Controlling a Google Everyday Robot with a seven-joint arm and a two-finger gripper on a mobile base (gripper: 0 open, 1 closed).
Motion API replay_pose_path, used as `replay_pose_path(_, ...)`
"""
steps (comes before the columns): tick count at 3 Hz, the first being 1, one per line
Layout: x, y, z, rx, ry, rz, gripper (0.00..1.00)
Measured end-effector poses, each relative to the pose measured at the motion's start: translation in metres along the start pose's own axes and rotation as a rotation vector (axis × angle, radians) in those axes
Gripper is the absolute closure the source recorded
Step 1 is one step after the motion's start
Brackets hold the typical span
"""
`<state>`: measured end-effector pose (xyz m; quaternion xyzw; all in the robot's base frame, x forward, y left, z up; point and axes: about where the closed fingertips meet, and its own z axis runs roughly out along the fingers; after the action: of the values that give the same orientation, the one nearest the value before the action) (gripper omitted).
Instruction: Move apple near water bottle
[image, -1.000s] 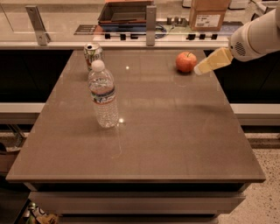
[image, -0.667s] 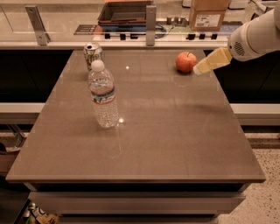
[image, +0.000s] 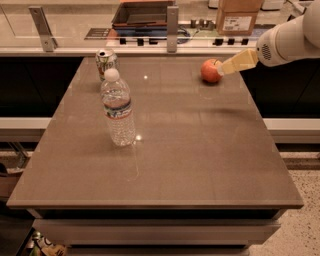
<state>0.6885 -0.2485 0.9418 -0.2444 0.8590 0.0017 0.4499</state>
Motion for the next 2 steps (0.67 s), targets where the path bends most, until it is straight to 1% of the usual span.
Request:
replay_pose_path(1, -0.005, -0.005, 0.018, -0.014, -0.039, 0.045, 0.00)
replay_pose_path(2, -0.007, -0.001, 0.038, -0.051, -0.088, 0.070, 0.00)
